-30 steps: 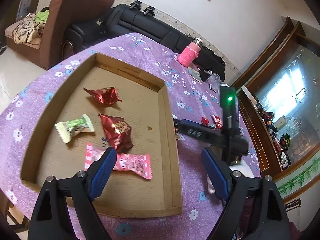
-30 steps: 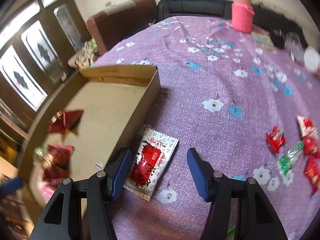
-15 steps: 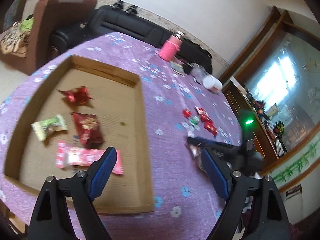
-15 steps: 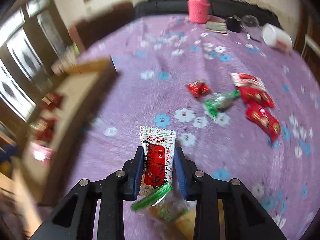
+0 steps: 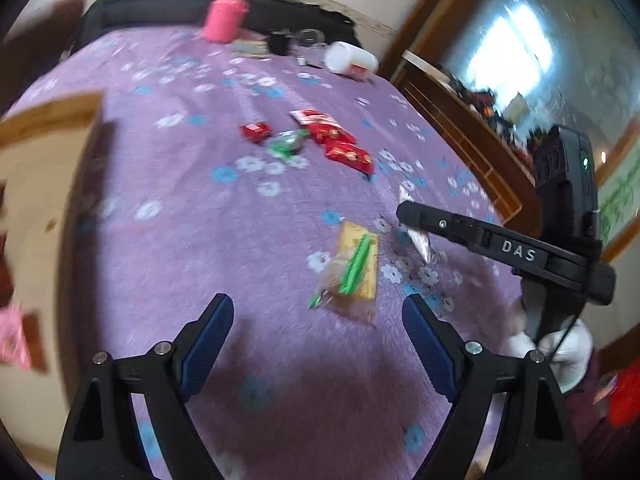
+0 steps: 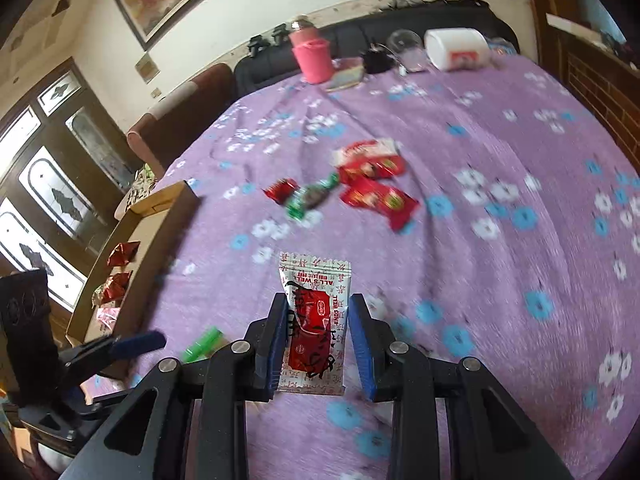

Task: Organize snacks
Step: 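Grasp the green-wrapped yellow candy with the left gripper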

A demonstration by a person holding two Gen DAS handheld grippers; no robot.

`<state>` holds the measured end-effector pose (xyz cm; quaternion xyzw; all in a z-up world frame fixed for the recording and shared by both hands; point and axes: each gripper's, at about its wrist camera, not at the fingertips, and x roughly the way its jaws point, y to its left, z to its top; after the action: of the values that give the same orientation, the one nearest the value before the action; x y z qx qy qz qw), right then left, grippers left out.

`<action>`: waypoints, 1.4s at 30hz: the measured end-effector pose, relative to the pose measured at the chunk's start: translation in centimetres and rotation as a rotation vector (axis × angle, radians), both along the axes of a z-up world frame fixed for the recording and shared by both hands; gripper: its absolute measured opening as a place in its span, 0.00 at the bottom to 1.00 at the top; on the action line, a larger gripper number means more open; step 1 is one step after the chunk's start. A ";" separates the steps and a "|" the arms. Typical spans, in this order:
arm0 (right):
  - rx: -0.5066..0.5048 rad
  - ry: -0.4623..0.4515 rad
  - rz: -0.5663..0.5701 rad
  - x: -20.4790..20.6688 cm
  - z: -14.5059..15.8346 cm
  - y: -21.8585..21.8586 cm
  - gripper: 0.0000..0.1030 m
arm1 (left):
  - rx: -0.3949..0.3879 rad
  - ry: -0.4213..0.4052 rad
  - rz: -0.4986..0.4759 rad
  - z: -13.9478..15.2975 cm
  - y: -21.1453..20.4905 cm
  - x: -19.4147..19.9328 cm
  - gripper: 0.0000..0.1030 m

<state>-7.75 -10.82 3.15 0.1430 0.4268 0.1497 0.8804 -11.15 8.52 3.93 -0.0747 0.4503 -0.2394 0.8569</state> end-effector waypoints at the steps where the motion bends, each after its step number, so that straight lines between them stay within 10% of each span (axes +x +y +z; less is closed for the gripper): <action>1: 0.010 0.004 -0.003 0.0 -0.3 -0.4 0.31 | 0.026 -0.015 -0.009 0.0 -0.5 0.1 0.83; 7: 0.056 0.013 -0.011 -0.1 -1.4 -1.8 0.31 | 0.129 -0.055 -0.085 -0.9 -4.4 0.9 0.68; 9: 0.068 0.012 -0.010 -0.1 -1.4 -2.0 0.31 | 0.140 -0.036 -0.100 -1.4 -4.9 1.2 0.23; 10: 0.070 0.012 -0.009 -0.2 -1.5 -2.0 0.31 | 0.141 -0.015 -0.104 -1.9 -5.0 1.5 0.18; 23: 0.047 -0.024 -0.077 -3.3 0.3 -2.3 0.32 | -0.080 -0.066 -0.069 0.6 -1.5 0.6 0.07; 28: 0.022 -0.038 -0.100 -4.4 1.3 -2.3 0.32 | -0.110 -0.071 -0.059 1.2 -0.2 -0.1 0.14; 30: 0.025 -0.043 -0.108 -4.6 1.5 -2.3 0.31 | -0.132 -0.068 -0.042 1.2 0.8 -0.4 0.52; 32: 0.040 -0.047 -0.110 -4.7 1.4 -2.3 0.31 | -0.136 -0.074 -0.010 1.4 2.0 -0.8 0.62; 42: 0.099 -0.019 -0.132 -4.5 -0.4 -3.2 0.31 | -0.042 -0.025 -0.039 0.2 0.0 0.9 0.68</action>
<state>-12.25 -14.00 2.72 0.2127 0.4002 0.1134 0.8842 -10.23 8.53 4.11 -0.0807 0.4360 -0.2663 0.8558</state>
